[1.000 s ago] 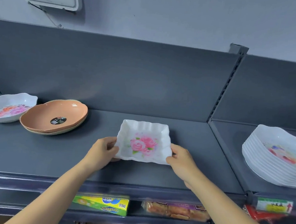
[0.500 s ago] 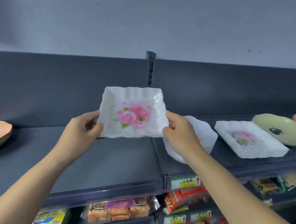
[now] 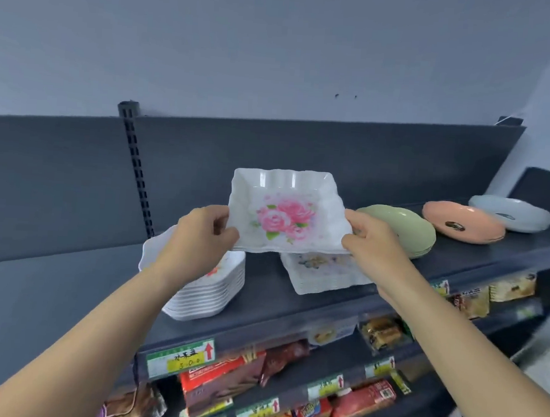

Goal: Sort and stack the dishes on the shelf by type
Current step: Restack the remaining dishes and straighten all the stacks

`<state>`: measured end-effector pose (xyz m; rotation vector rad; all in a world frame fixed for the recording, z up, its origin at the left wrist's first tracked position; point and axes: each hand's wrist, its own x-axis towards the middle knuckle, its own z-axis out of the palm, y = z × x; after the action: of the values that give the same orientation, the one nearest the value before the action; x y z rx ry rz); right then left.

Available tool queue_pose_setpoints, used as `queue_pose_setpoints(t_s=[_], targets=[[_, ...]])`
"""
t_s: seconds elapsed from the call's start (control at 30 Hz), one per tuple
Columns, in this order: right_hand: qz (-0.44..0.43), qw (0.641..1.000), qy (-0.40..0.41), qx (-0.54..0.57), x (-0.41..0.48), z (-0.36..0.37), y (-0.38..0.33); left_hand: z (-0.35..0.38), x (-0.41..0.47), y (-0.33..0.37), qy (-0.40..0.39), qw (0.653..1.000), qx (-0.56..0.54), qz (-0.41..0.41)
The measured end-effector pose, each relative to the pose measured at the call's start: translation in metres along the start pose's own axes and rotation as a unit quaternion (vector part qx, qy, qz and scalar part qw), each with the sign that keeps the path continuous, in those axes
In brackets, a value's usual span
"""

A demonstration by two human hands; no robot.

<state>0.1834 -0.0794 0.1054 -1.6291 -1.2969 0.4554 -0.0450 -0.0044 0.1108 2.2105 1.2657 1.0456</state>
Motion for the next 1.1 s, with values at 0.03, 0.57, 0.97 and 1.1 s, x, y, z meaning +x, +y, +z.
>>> queue_pose_setpoints(t_s=[0.03, 0.57, 0.97, 1.1], targets=[[0.014, 1.0, 0.009, -0.005, 0.005, -0.007, 0.009, 0.011, 0.004, 0.007, -0.003, 1.0, 0.001, 0.004], [0.148, 0.987, 0.022, -0.066, 0.057, -0.037, 0.108, 0.122, 0.048, 0.005, -0.153, 0.986, 0.046, -0.054], [0.083, 0.989, -0.048, -0.113, 0.066, -0.036, 0.128, 0.138, 0.031, 0.006, -0.138, 0.977, 0.122, -0.11], [0.066, 0.985, -0.09, -0.129, 0.069, -0.038, 0.137, 0.147, 0.021, 0.008, -0.106, 0.973, 0.172, -0.109]])
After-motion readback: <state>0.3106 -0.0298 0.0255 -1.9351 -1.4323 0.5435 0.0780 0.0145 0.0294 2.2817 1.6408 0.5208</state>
